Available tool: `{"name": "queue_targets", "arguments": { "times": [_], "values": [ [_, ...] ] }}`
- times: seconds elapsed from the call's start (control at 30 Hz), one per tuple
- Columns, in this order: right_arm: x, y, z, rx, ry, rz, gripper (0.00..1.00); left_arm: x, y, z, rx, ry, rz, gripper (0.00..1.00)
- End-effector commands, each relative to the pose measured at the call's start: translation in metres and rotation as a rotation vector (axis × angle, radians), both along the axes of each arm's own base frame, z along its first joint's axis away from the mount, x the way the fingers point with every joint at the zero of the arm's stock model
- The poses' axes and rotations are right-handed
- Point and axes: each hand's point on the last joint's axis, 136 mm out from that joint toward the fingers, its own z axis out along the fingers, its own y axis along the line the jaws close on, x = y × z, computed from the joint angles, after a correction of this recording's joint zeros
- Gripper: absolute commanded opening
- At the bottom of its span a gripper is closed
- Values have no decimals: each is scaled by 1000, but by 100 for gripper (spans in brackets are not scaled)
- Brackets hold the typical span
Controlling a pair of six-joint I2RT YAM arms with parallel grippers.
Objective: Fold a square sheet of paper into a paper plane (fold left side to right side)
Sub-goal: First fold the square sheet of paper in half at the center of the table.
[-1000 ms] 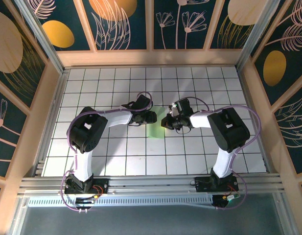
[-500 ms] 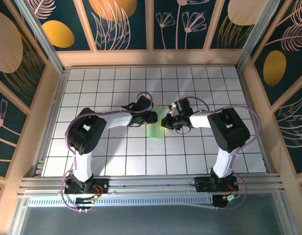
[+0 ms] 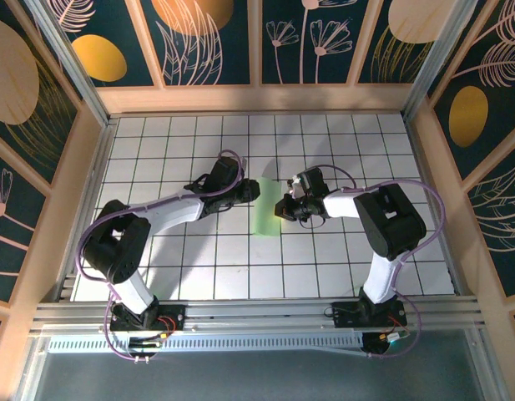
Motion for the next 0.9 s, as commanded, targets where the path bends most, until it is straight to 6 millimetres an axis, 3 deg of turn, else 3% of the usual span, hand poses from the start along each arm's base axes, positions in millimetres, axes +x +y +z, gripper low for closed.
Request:
{"name": "queue_targets", "arguments": {
  "times": [0.0, 0.23, 0.47, 0.87],
  "values": [
    [-19, -28, -47, -183, 88, -28, 0, -10, -25, -12, -106, 42, -106, 19],
    [-19, -28, -48, -182, 90, -32, 0, -9, -28, -42, -74, 54, -143, 4],
    [-20, -32, -50, -204, 87, -35, 0, -7, -14, -70, -59, 87, -115, 1],
    [-23, -37, -56, -236, 92, -31, 0, -1, 12, -90, -27, 91, -68, 0]
  ]
}}
